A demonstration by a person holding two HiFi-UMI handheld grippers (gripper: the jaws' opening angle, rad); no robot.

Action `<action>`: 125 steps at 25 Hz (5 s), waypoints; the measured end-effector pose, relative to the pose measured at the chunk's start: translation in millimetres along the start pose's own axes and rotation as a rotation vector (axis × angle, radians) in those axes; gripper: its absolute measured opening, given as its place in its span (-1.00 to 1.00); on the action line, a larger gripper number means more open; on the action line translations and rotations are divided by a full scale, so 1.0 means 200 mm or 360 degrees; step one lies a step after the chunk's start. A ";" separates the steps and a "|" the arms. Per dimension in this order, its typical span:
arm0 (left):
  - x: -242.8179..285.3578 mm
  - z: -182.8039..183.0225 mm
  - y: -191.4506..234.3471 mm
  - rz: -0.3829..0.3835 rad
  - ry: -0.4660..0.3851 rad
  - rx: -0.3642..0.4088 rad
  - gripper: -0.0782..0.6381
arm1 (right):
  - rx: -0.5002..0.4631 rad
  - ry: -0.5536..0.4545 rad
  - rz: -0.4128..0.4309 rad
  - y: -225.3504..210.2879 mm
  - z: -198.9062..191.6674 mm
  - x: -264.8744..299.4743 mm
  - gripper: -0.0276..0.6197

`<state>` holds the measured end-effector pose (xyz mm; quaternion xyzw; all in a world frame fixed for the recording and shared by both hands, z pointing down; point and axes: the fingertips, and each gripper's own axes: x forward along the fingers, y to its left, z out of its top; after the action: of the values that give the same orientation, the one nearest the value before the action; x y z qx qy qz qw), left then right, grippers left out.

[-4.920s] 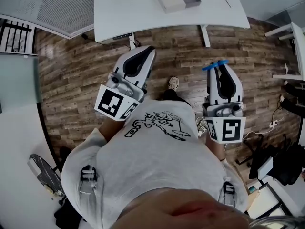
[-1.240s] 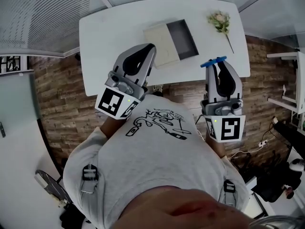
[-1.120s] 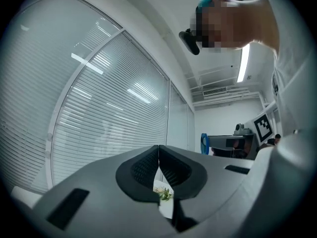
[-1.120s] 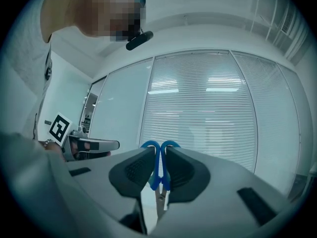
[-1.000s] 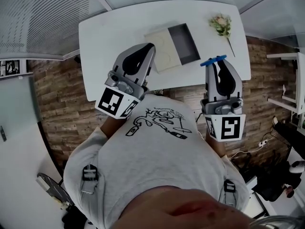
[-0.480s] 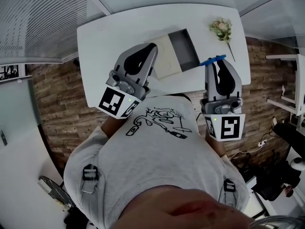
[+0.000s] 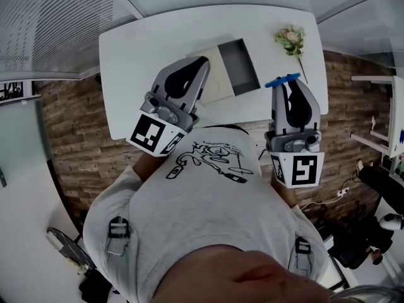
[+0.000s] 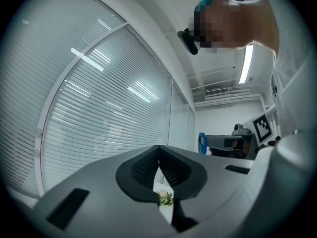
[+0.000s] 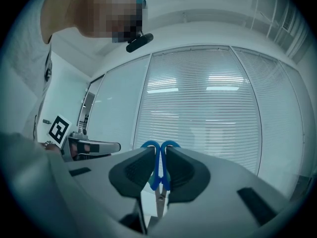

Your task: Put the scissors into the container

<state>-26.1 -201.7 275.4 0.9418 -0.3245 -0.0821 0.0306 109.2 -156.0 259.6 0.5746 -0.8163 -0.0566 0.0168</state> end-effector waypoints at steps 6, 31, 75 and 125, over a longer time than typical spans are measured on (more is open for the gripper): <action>0.09 -0.01 -0.05 0.0015 0.0003 0.0010 -0.73 | -0.0004 -0.0015 0.0019 -0.11 0.00 -0.01 -0.67; 0.18 0.00 -0.12 0.0054 0.0004 0.0048 -0.73 | 0.0025 0.0023 0.0092 -0.22 -0.12 0.02 -0.67; 0.20 -0.01 -0.04 0.0109 0.0010 0.0068 -0.73 | 0.0055 0.0542 0.0319 -0.08 -1.02 0.41 -0.67; 0.09 -0.03 0.09 0.0179 0.0033 0.0039 -0.73 | -0.0224 0.1257 0.0562 0.10 -2.08 0.60 -0.68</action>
<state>-22.1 -227.3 280.4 0.9232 -0.3775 -0.0664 0.0269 88.7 -293.4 670.5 0.4012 -0.8272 0.1158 0.3760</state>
